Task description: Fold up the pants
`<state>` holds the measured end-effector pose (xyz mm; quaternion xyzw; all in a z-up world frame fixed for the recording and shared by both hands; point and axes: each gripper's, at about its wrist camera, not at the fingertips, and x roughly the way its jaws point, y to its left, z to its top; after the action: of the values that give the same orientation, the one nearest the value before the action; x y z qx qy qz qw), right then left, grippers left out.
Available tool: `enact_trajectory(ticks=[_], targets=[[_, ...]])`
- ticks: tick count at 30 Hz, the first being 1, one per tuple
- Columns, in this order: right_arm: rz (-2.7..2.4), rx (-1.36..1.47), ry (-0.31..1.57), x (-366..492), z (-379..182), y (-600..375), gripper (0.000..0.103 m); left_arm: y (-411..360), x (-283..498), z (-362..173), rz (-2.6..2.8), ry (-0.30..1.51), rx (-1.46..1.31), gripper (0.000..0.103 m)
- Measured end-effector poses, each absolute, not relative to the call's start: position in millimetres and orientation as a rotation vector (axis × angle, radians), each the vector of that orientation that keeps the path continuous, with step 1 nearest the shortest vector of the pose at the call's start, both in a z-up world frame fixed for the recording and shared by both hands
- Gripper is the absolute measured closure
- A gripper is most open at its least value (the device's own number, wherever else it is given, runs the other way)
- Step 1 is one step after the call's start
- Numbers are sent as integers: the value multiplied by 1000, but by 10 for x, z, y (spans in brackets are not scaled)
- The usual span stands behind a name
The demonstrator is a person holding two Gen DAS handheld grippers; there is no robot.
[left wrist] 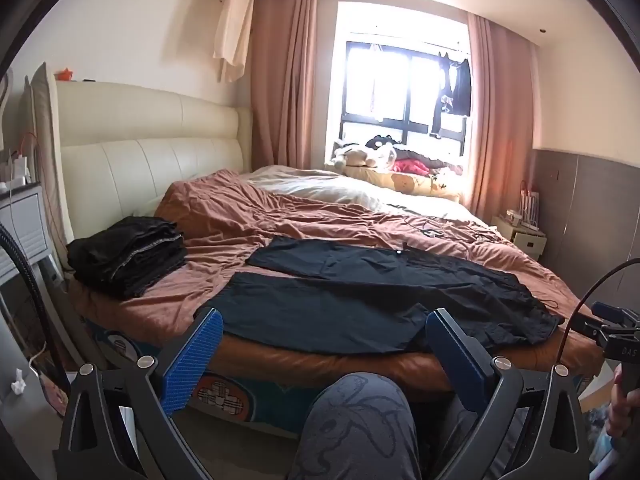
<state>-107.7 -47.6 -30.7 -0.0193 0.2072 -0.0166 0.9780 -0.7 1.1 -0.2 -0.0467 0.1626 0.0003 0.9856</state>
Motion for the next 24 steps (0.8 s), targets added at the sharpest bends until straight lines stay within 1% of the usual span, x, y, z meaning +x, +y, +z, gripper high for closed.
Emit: enact_trajectory(ticks=[7,11,24], targets=[[-23,-48,424,-1100,-302,-473,0,-132,51,59,3,352,-85,1],[-31,-44,424,-1098,-252,-540,0,-75,1,-37,-7,350,-88,1],[-19,-43,419,-1084,-283,-473,0,-60,-10,-50,39,344,-73,1]])
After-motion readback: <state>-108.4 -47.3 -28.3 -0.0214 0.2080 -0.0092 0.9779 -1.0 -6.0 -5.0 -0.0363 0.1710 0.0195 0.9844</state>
